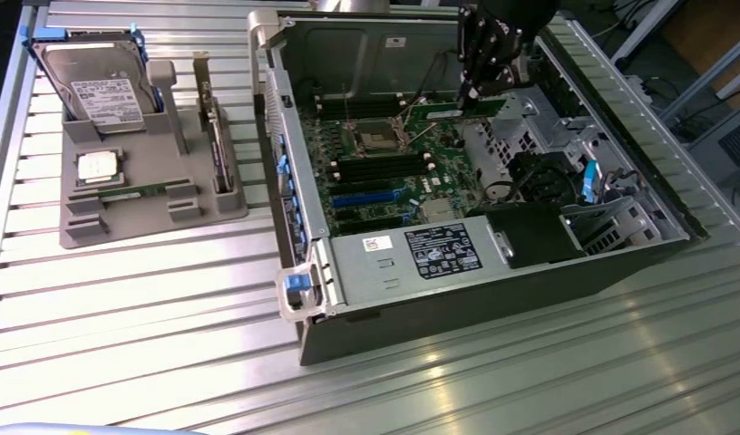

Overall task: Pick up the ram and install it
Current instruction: 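Insert the ram into the slot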

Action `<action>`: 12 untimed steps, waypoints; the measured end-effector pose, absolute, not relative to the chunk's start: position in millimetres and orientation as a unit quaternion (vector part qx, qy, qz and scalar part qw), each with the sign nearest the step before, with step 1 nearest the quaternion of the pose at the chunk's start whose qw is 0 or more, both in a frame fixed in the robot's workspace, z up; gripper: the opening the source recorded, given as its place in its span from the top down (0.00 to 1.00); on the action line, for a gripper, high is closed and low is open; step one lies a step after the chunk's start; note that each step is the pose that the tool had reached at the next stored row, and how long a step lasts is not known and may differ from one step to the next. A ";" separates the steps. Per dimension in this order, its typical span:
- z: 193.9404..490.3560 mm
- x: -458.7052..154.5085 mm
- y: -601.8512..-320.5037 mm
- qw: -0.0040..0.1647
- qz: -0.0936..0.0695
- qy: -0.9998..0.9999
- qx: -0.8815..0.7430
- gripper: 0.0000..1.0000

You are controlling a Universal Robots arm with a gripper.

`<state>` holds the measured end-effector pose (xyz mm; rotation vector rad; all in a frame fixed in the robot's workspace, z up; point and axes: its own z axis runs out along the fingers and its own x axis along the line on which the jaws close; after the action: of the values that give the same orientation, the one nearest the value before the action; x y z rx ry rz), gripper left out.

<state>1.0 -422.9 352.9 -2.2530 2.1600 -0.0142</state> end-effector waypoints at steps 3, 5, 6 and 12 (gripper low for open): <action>351.5 0.9 -422.9 0.010 -0.005 0.692 -0.722 0.88; 350.1 0.8 -422.9 0.010 -0.005 0.692 -0.722 0.88; 349.7 0.7 -422.9 0.010 -0.005 0.692 -0.722 0.88; 346.2 0.4 -422.9 0.010 -0.005 0.692 -0.722 0.88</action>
<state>0.4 -422.9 346.2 -2.2530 2.1599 -0.0141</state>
